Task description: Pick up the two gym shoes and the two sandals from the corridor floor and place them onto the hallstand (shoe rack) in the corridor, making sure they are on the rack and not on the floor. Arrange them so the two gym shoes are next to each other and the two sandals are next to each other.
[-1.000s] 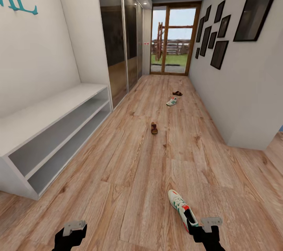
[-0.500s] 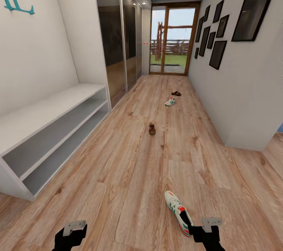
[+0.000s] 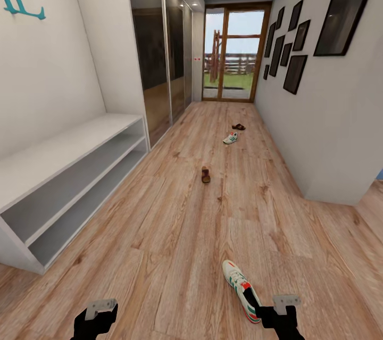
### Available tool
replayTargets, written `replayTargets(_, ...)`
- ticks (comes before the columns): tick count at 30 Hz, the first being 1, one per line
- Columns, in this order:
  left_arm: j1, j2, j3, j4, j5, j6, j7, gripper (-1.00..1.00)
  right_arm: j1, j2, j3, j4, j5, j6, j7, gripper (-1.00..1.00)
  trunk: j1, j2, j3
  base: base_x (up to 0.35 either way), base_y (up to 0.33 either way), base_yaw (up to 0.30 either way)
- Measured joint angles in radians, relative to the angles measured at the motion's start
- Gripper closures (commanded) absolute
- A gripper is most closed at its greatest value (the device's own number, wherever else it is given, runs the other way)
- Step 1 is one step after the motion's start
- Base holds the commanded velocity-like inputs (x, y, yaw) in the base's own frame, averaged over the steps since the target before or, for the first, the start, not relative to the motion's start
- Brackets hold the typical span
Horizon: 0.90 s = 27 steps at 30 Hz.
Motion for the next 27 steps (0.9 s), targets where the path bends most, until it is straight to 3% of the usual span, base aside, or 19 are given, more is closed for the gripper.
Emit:
replayTargets(11, 0.000, 0.000, 0.000, -0.002, 0.000, 0.000, 0.000, -1.00, 0.000, 0.000, 0.000, 0.000, 0.000, 0.000, -0.003, -1.00, 0.000, 0.000, 0.000, 0.002, 0.000, 0.049)
replayTargets(27, -0.001, 0.000, 0.000, -0.003, 0.001, 0.000, 0.000, -1.00, 0.000, 0.002, 0.000, 0.000, 0.000, 0.000, -0.005, -1.00, 0.000, 0.000, 0.000, 0.008, 0.000, 0.247)
